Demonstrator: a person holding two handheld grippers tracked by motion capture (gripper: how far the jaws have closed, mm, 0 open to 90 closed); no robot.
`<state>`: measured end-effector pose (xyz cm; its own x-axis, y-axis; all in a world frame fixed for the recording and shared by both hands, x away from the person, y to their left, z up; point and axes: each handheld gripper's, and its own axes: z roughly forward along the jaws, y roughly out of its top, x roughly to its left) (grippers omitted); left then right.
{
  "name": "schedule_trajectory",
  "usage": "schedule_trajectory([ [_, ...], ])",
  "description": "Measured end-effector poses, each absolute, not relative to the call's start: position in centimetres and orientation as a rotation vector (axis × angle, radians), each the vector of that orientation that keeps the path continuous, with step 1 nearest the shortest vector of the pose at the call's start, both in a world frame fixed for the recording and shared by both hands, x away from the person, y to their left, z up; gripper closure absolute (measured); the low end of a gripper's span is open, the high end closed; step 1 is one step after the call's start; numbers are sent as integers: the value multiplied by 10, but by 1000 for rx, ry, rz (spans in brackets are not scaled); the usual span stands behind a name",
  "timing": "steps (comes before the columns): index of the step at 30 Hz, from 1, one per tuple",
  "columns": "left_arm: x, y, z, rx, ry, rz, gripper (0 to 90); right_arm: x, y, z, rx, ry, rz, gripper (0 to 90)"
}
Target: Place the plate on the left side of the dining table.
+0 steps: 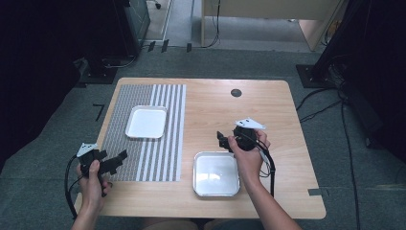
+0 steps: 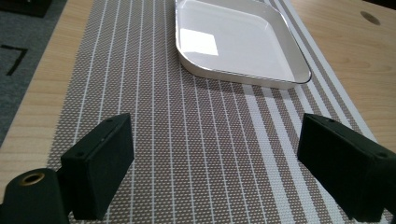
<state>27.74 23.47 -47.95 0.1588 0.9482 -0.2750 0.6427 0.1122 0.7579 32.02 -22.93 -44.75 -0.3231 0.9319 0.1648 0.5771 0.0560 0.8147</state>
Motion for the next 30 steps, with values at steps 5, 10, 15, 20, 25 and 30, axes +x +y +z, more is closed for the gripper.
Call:
schedule_trajectory([
  [5,272,238,-483,1596,1579,486,107,315,-246,-452,1541,1907,1157,186],
  [10,265,240,-488,1601,1581,486,107,310,-263,-456,1568,1879,1151,188],
  [15,258,238,-488,1632,1561,522,107,305,-275,-460,1586,1863,1131,192],
  [20,252,237,-489,1650,1538,544,107,298,-288,-464,1609,1842,1120,195],
  [25,248,236,-495,1698,1519,564,107,292,-301,-467,1626,1823,1111,197],
  [30,244,238,-500,1739,1517,576,107,285,-314,-470,1642,1804,1101,196],
])
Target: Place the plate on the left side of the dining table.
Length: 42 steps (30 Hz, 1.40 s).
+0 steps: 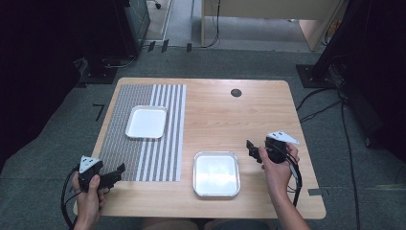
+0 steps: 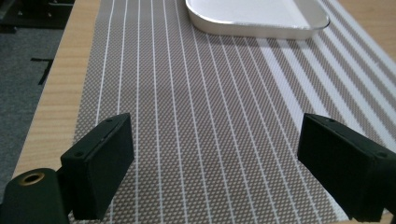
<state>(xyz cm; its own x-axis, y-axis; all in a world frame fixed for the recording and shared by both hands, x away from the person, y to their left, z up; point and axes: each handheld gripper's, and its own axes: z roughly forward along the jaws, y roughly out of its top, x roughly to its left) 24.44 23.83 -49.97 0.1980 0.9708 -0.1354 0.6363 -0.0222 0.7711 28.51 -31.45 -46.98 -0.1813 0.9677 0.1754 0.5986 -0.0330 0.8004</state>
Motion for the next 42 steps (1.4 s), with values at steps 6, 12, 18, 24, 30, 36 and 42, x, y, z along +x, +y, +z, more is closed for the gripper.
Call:
schedule_trajectory([
  [6,240,244,-506,1764,1535,585,107,278,-330,-475,1666,1784,1079,197],
  [12,234,250,-509,1777,1551,598,107,269,-345,-483,1684,1773,1052,198],
  [18,231,253,-509,1789,1553,614,107,259,-360,-490,1720,1753,1038,198],
  [24,231,255,-511,1800,1559,613,108,246,-379,-498,1755,1725,1025,198],
  [30,232,254,-514,1825,1554,608,108,233,-398,-506,1782,1710,985,201],
  [36,231,251,-516,1848,1546,631,109,219,-412,-513,1791,1709,946,202],
  [42,230,247,-517,1876,1541,670,116,206,-420,-516,1794,1705,915,203],
])
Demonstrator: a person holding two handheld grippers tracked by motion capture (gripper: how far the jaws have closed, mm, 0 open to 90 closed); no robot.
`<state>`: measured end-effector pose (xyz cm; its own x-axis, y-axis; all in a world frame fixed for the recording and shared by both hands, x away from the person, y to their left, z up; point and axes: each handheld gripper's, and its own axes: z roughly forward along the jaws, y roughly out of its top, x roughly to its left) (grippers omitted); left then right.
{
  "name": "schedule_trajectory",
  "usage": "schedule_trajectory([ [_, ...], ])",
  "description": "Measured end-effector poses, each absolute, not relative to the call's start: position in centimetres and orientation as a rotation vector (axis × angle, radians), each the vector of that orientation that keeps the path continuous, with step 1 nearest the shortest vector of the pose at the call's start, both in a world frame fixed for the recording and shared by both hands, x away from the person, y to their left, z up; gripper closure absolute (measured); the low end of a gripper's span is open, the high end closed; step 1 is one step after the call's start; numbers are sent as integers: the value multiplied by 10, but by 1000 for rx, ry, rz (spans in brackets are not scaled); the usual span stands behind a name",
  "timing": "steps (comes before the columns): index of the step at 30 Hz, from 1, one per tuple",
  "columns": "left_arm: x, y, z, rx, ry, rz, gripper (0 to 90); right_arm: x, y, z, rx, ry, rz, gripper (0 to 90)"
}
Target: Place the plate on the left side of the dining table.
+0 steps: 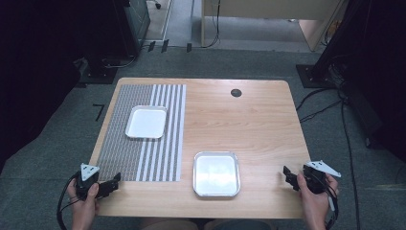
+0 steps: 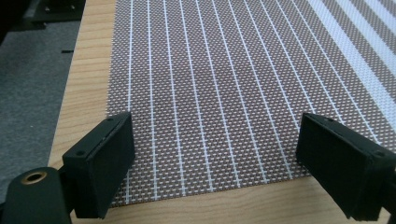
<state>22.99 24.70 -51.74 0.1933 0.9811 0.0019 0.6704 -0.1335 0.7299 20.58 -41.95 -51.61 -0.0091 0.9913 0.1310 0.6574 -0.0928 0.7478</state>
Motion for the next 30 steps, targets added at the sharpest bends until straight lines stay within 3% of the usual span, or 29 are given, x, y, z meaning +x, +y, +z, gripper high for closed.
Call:
schedule_trajectory([
  [21,230,247,-518,1873,1539,672,115,184,-417,-525,1740,1738,799,194],
  [30,230,247,-518,1874,1538,671,114,185,-417,-525,1757,1730,783,141],
])
